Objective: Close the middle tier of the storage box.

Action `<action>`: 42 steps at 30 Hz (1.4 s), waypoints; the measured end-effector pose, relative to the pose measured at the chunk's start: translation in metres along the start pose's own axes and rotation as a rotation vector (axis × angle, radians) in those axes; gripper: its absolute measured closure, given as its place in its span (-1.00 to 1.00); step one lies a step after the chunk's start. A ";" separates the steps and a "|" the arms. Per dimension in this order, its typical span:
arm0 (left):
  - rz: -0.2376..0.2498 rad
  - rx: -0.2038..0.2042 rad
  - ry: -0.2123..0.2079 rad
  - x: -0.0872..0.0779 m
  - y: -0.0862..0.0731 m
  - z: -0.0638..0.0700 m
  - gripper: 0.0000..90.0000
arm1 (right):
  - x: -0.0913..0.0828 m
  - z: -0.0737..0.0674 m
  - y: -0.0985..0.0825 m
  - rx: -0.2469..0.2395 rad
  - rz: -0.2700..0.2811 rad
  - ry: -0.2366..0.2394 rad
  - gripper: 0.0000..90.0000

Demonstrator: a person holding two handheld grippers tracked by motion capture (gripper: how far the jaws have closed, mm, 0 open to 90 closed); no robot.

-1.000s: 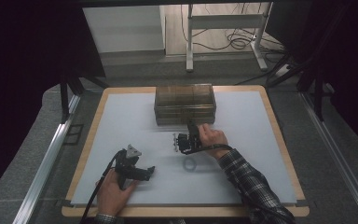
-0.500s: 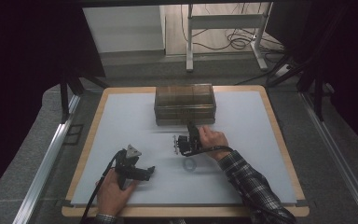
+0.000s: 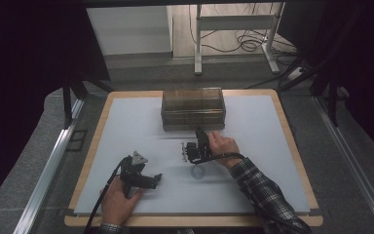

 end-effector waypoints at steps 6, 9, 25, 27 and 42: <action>0.000 0.001 0.000 0.000 0.000 0.000 -1.00 | -0.004 0.003 0.000 0.041 0.014 0.038 0.61; 0.000 0.000 0.000 0.000 0.000 0.000 -1.00 | -0.005 0.004 -0.002 0.069 0.024 0.069 0.59; 0.001 0.000 0.000 0.000 0.000 0.000 -1.00 | -0.009 0.008 -0.005 0.152 0.060 0.210 0.41; 0.000 0.004 0.002 0.000 0.000 0.000 -1.00 | -0.010 0.009 -0.006 0.161 0.057 0.224 0.40; 0.000 0.004 0.000 0.000 0.000 0.000 -1.00 | -0.013 0.015 -0.010 0.222 0.083 0.329 0.38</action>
Point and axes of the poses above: each handheld gripper's, and its own axes: x roughly forward along the jaws, y roughly out of its top, z roughly to its right, the point moved 9 cm from there along x, roughly forward along the jaws, and after that the axes turned 1 degree about -x, right-handed, at the moved point
